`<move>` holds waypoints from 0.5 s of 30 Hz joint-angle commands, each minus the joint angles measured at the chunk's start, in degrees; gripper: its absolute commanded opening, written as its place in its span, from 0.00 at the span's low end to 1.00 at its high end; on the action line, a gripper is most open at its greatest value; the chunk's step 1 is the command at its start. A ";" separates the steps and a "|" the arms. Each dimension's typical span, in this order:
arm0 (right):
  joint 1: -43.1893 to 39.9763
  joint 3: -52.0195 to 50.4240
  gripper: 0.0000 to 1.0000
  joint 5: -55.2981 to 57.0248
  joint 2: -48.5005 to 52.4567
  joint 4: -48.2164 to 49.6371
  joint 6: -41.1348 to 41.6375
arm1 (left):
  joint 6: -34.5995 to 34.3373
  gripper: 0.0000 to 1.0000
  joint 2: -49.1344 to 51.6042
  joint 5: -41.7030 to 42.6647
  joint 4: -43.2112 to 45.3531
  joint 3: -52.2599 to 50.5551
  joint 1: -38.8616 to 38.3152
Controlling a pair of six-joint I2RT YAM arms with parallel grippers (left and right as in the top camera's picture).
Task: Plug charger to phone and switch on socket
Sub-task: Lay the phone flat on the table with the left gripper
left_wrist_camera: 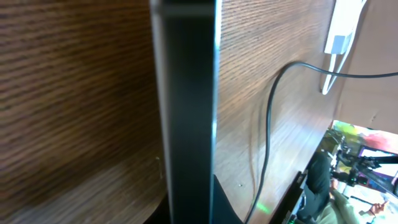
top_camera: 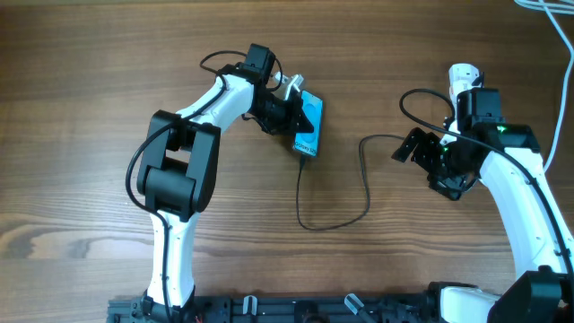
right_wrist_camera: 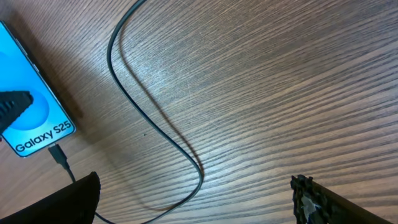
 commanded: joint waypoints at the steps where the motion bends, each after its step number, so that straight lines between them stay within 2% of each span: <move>1: -0.02 -0.13 1.00 -0.79 -0.28 0.48 -0.52 | 0.87 0.04 0.28 -1.60 0.24 0.11 0.02; 11: -0.02 -0.13 1.00 -0.79 -0.28 0.96 -0.52 | -2.34 0.04 0.28 -5.33 0.17 0.11 -0.07; 15: -0.02 -0.13 1.00 -0.79 -0.28 1.01 -0.57 | -2.34 0.08 0.28 -5.33 0.15 0.11 -0.31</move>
